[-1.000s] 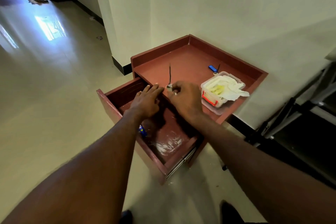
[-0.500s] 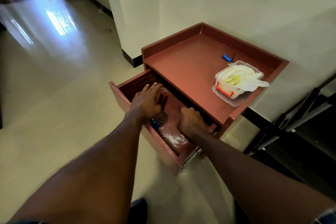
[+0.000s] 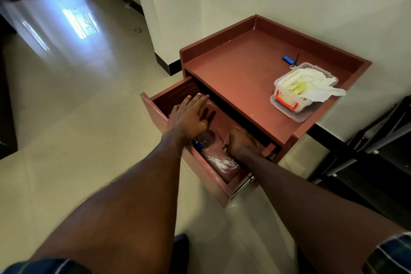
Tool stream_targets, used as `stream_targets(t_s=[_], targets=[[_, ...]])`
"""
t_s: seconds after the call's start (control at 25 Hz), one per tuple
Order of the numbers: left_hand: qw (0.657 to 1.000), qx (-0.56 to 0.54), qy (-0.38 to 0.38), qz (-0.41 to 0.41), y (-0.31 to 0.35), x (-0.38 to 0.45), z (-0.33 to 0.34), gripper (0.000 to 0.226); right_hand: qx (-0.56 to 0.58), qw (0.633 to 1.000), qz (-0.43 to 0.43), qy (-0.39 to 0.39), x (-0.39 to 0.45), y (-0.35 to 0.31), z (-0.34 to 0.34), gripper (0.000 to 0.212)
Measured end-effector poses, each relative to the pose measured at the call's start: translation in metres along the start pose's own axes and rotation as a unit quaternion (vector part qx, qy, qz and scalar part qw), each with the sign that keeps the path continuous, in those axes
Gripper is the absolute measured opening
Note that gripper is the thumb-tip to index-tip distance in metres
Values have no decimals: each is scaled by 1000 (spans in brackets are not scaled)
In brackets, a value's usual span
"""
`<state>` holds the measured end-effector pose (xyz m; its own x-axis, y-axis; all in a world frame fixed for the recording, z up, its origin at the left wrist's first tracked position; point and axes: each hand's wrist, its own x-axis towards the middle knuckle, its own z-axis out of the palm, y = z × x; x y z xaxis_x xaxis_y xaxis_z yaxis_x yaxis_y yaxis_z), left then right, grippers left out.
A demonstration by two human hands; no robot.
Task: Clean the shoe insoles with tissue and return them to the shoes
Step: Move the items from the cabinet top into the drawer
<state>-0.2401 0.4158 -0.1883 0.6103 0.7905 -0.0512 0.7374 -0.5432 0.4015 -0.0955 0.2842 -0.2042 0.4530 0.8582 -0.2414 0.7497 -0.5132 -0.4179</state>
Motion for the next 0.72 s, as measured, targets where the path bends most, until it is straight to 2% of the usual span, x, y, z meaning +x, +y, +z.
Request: stream_targets(t_s=[0.12, 0.2, 0.28, 0.36, 0.44, 0.48, 0.52, 0.6, 0.68, 0.72], targets=[[999, -30, 18, 12, 8, -2, -6, 91, 1, 1000, 12, 5, -6, -3, -10, 14], [997, -38, 56, 32, 16, 1, -11, 86, -7, 1000, -4, 20, -9, -8, -23, 7], [993, -41, 99, 56, 29, 7, -18, 79, 21, 998, -21, 46, -10, -16, -39, 15], [991, -43, 104, 73, 48, 22, -28, 73, 190, 979, 20, 66, -9, -28, -56, 18], [994, -22, 68, 77, 67, 44, -37, 71, 422, 900, 87, 64, -7, -41, -82, 16], [996, -16, 40, 72, 76, 55, -41, 70, 478, 868, 96, 95, -2, -44, -98, 18], [998, -13, 11, 64, 82, 66, -44, 67, 486, 858, 89, 143, 4, -42, -117, 19], [999, -10, -24, 45, 89, 80, -44, 67, 425, 866, 73, 255, 16, -35, -162, 15], [997, 14, -59, 46, 91, 84, -34, 69, 301, 888, 56, 344, 39, -16, -200, 19], [996, 32, -74, 46, 92, 82, -26, 69, 224, 908, 47, 350, 53, -5, -214, 20]])
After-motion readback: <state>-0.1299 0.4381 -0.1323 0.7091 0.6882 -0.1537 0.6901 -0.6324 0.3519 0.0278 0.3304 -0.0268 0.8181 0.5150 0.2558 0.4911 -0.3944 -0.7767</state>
